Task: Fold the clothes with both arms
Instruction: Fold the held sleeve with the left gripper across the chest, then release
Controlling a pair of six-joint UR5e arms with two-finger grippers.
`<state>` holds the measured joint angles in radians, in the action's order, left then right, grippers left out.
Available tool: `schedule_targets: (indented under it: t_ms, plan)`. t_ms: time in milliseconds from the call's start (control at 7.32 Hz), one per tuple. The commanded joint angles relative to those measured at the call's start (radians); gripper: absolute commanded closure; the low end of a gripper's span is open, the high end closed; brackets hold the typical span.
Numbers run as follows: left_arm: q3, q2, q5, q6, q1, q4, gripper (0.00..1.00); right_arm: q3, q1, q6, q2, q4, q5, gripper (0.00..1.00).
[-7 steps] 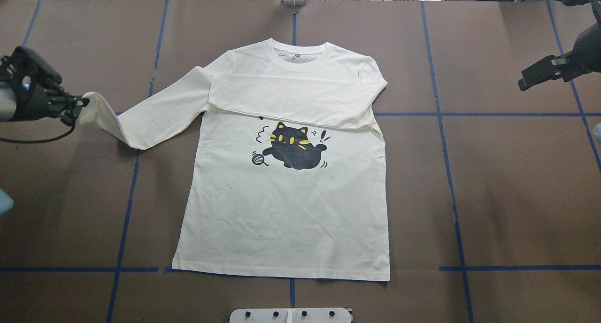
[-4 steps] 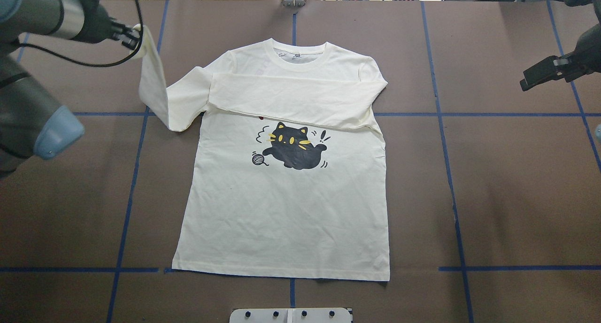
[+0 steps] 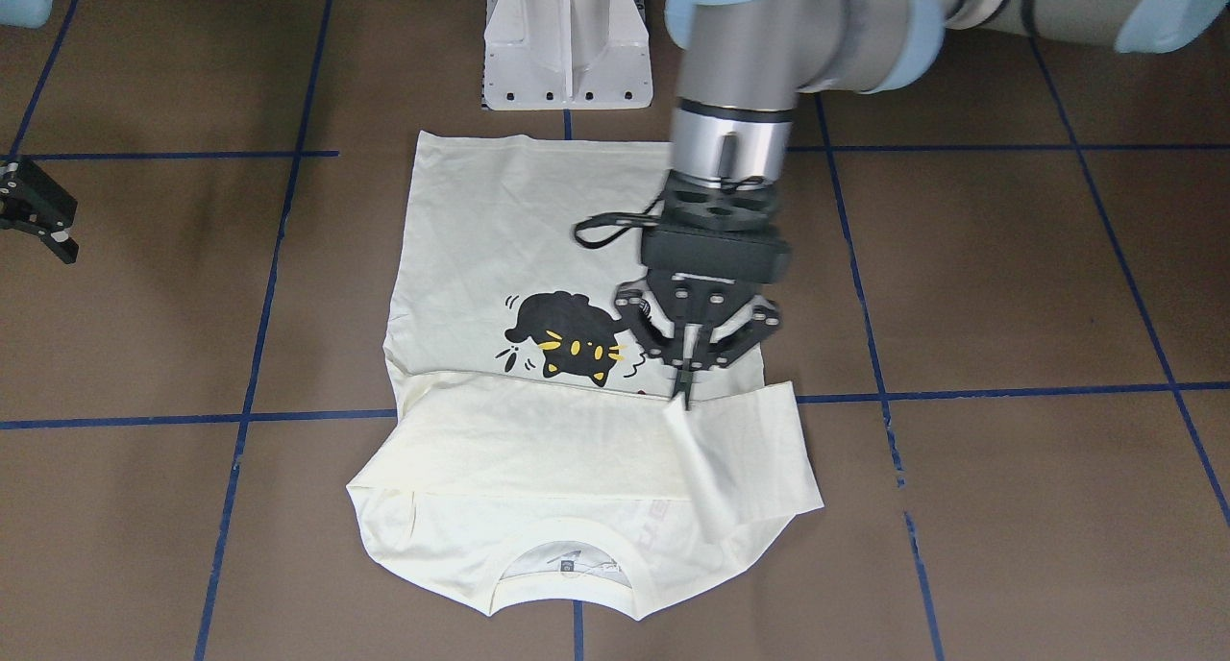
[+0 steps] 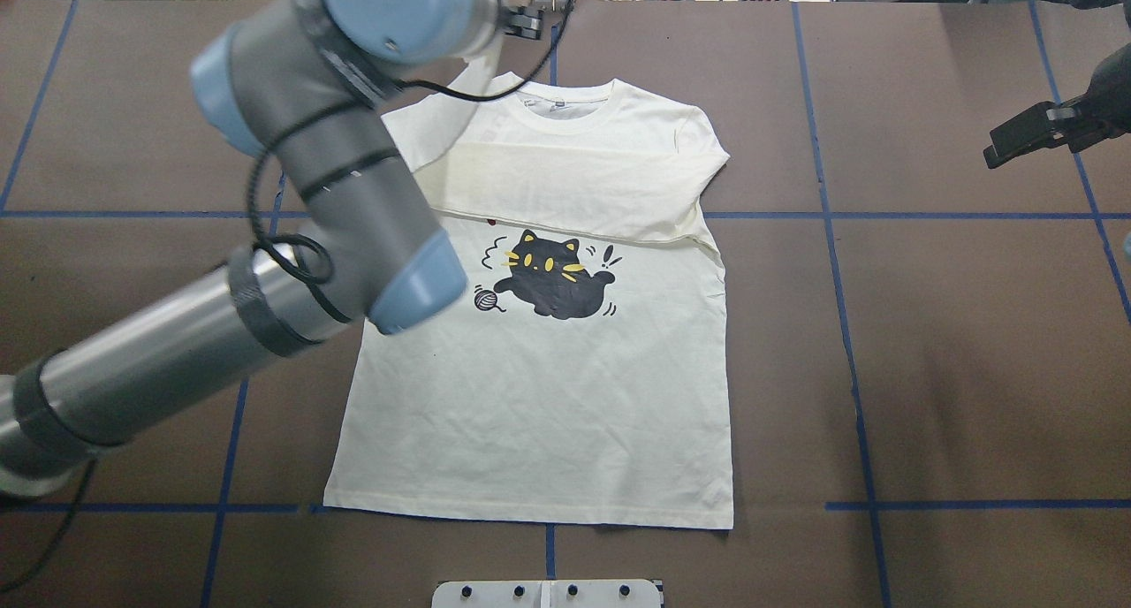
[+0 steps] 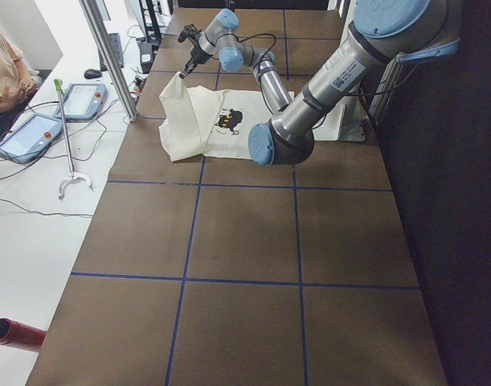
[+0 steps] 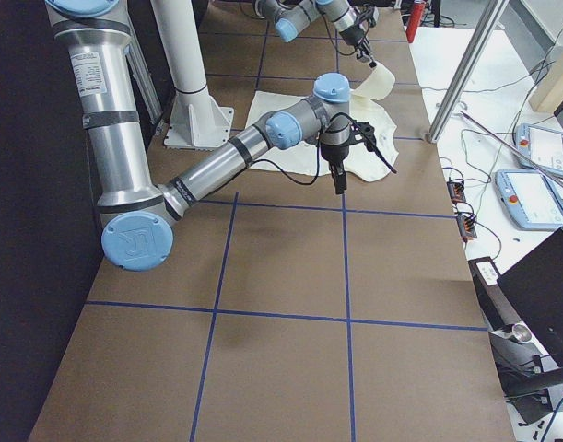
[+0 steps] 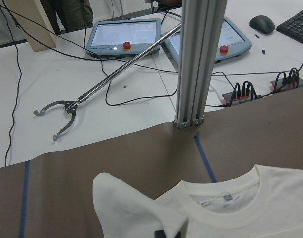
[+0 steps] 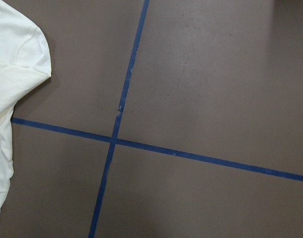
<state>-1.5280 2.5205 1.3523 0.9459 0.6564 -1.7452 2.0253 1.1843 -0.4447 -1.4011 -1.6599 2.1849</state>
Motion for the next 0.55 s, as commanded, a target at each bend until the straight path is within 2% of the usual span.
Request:
schedule_targets:
  t_ms: [0, 273, 410]
  plan:
    - [0.110, 0.060, -0.239, 0.056, -0.174, -0.035, 1.00, -0.002, 0.003, -0.014, 0.001, -0.001, -0.001, 0.00]
    - [0.301, 0.139, -0.280, 0.054, -0.228, -0.152, 1.00, 0.001, 0.003, -0.045, 0.002, 0.006, -0.002, 0.00]
    - [0.342, 0.153, -0.272, 0.045, -0.230, -0.199, 1.00, 0.000, 0.003, -0.045, 0.002, 0.006, -0.004, 0.00]
